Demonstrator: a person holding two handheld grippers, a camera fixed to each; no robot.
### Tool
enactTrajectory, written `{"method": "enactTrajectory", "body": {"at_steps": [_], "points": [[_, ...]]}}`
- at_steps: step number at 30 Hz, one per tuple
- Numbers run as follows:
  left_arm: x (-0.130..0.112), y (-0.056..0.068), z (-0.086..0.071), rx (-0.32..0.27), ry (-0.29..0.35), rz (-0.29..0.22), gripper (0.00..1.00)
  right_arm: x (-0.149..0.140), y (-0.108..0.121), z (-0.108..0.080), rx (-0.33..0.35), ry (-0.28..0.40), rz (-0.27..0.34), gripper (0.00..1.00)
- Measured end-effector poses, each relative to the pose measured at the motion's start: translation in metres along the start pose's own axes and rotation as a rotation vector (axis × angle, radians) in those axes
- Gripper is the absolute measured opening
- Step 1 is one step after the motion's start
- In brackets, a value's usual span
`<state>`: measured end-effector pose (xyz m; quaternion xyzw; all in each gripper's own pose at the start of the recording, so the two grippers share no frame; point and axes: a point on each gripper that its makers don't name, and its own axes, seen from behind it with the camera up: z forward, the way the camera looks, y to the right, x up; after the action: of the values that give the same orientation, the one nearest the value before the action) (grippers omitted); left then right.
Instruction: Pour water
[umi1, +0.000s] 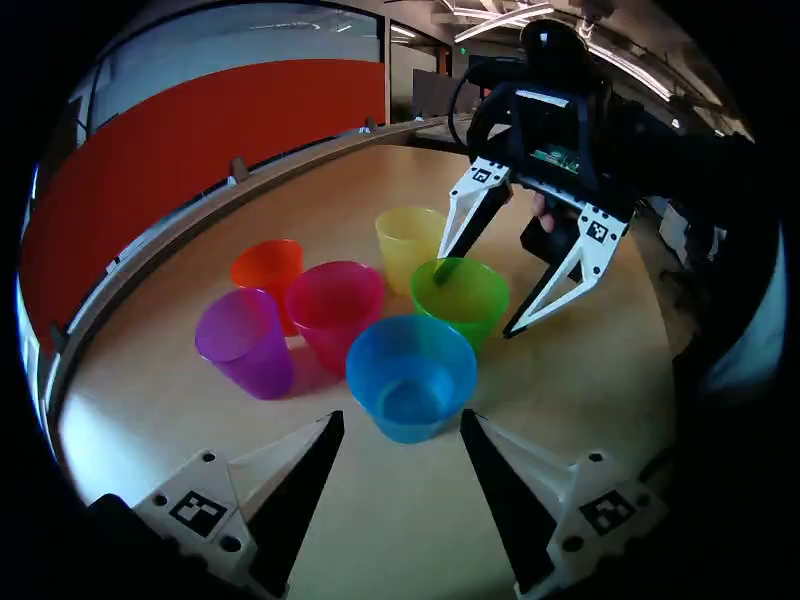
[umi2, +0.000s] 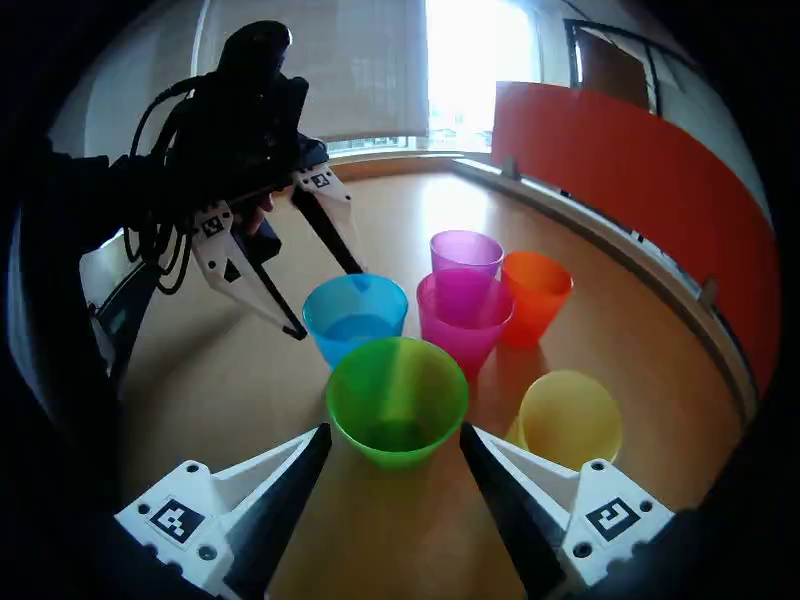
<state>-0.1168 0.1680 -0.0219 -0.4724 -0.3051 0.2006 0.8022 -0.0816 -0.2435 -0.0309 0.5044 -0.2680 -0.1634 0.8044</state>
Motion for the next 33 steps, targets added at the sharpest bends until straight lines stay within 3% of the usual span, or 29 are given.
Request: {"method": "enactTrajectory", "body": {"at_steps": [33], "points": [[0.012,0.007,0.026,-0.013,-0.007,0.004,0.86,0.006,0.003,0.016,-0.009,0.004,-0.005,0.98]]}}
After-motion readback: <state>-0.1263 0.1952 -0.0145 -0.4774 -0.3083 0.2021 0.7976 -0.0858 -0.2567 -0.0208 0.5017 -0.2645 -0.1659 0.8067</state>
